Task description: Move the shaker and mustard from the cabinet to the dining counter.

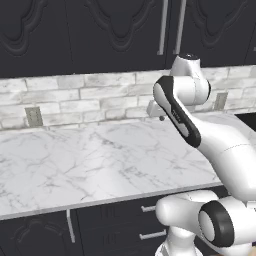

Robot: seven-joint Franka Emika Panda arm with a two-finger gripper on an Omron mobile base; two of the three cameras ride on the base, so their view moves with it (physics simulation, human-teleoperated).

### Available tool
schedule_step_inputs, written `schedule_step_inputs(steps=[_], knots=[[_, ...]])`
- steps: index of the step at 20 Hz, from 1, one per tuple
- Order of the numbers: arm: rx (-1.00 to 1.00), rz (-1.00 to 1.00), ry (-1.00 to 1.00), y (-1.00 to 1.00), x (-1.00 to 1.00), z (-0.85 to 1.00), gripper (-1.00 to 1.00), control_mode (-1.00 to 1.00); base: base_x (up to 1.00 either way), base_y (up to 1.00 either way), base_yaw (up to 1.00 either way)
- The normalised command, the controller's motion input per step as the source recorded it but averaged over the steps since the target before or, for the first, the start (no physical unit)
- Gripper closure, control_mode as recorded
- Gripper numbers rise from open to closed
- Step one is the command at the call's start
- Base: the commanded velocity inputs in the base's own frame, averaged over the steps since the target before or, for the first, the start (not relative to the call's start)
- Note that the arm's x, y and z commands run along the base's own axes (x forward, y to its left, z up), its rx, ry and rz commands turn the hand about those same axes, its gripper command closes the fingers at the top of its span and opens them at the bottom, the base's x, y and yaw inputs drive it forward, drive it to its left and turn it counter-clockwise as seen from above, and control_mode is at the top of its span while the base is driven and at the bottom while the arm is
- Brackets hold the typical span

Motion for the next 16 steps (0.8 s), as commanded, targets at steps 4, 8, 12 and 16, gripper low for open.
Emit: schedule_step_inputs(steps=[4, 8, 12, 16], knots=[[0.03, -0.05, 0.0, -0.01, 0.06, 0.01, -1.0, -1.0, 0.0, 0.0, 0.0], [0.01, -0.09, -0.28, -0.41, 0.03, 0.44, -1.0, -1.0, 0.0, 0.0, 0.0], [0.0, -0.07, -0.5, -0.26, 0.0, 0.67, -1.0, -1.0, 0.0, 0.0, 0.0], [0.0, -0.01, -0.5, -0.41, 0.0, 0.71, -1.0, -1.0, 0.0, 0.0, 0.0]])
